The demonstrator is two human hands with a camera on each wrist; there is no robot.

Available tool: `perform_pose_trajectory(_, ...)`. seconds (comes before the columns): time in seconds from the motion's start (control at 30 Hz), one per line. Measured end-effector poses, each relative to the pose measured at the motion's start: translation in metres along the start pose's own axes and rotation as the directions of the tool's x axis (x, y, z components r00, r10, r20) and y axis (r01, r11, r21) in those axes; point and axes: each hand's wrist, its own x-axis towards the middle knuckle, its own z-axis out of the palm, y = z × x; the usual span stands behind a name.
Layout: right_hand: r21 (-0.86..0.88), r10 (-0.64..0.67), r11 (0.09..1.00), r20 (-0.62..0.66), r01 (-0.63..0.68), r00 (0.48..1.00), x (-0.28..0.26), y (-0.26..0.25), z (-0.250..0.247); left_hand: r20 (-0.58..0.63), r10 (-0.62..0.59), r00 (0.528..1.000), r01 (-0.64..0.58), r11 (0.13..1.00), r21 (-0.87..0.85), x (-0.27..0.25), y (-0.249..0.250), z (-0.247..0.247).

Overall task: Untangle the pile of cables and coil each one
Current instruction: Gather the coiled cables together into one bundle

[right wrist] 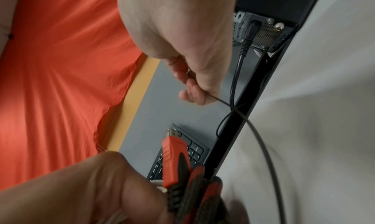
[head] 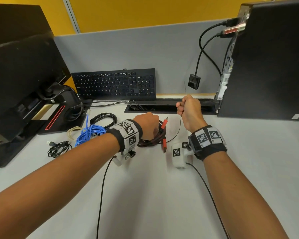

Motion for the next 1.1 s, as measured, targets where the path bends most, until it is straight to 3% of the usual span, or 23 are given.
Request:
perform_pose_trajectory(0.43, 0.042, -0.015, 0.999, -0.048, 0.017, 0.999, -0.004, 0.003, 0.001, 0.115, -0.036, 0.993, 0.047, 0.995, -0.093, 0.000, 0.000, -0.002)
perform_pose_trajectory(0.57, 0.033, -0.019, 0.999, -0.053, 0.021, 0.998, -0.004, 0.003, 0.001, 0.045, -0.059, 0.997, 0.066, 0.982, -0.175, 0.000, 0.001, 0.003)
perform_pose_trajectory(0.73, 0.045, -0.020, 0.999, -0.045, 0.022, 0.999, -0.004, 0.004, 0.000, 0.000, -0.087, 0.996, 0.086, 0.985, -0.150, 0.002, 0.007, 0.007)
perform_pose_trajectory(0.83, 0.037, -0.024, 0.999, -0.025, 0.024, 0.999, -0.006, 0.004, 0.002, -0.094, -0.115, 0.989, 0.111, 0.993, -0.048, 0.003, 0.013, 0.014)
perform_pose_trajectory(1.0, -0.052, -0.066, 0.996, 0.090, 0.071, 0.994, -0.016, -0.003, 0.003, -0.195, -0.051, 0.979, 0.087, 0.980, 0.179, -0.001, 0.012, 0.015)
perform_pose_trajectory(1.1, -0.069, -0.146, 0.985, 0.165, 0.159, 0.975, -0.021, -0.015, 0.000, -0.341, -0.014, 0.940, 0.116, 0.953, 0.279, -0.004, 0.002, 0.004)
